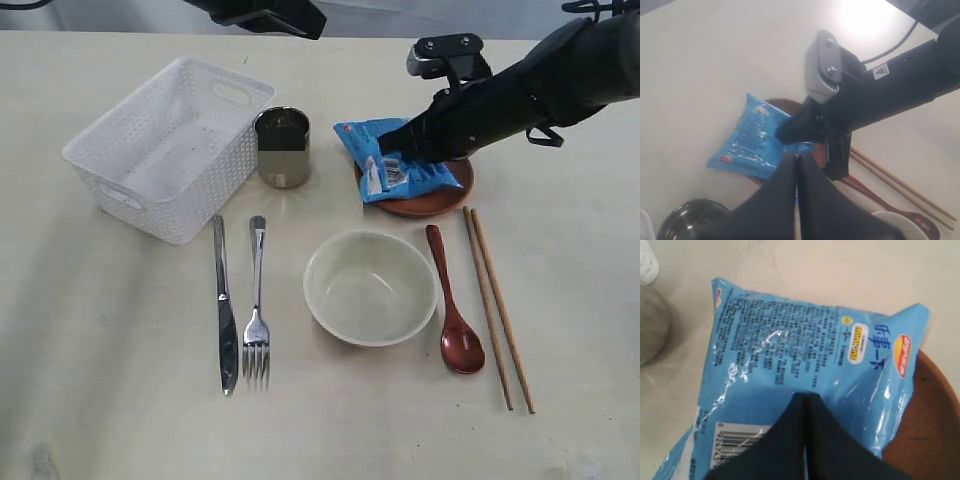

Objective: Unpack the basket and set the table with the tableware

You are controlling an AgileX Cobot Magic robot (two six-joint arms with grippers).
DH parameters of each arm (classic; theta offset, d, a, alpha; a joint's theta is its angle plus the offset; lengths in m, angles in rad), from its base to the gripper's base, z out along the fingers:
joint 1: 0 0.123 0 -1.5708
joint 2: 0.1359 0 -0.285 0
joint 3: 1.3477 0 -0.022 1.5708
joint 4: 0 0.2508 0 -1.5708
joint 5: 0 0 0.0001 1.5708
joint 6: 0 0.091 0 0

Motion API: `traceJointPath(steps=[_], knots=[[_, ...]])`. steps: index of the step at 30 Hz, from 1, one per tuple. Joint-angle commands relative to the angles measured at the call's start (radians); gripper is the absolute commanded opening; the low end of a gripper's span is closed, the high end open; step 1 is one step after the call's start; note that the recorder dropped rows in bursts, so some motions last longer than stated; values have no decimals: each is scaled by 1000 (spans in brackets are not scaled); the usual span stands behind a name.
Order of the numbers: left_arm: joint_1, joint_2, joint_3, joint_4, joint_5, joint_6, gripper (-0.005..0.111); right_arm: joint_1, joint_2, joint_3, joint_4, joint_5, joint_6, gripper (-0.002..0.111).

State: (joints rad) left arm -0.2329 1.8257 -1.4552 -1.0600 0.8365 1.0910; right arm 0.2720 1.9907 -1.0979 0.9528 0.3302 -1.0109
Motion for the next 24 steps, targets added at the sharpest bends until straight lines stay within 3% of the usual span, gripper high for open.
traceJointPath(steps=[1, 7, 12, 17, 20, 24], knots=[[2, -7, 6, -16, -5, 5, 0, 1, -71, 6, -13, 79, -4, 0], [2, -7, 6, -16, -8, 8, 0, -2, -261, 6, -120, 90, 159, 0], [2, -7, 6, -16, -8, 28, 0, -2, -383, 6, -557, 135, 612, 0], [2, -7, 11, 16, -10, 41, 0, -2, -424, 6, -930, 350, 1044, 0], [2, -8, 11, 56, -15, 11, 0, -2, -422, 19, -990, 499, 1120, 0], [2, -11, 11, 58, -4, -6, 0, 0, -422, 115, -974, 508, 1120, 0]])
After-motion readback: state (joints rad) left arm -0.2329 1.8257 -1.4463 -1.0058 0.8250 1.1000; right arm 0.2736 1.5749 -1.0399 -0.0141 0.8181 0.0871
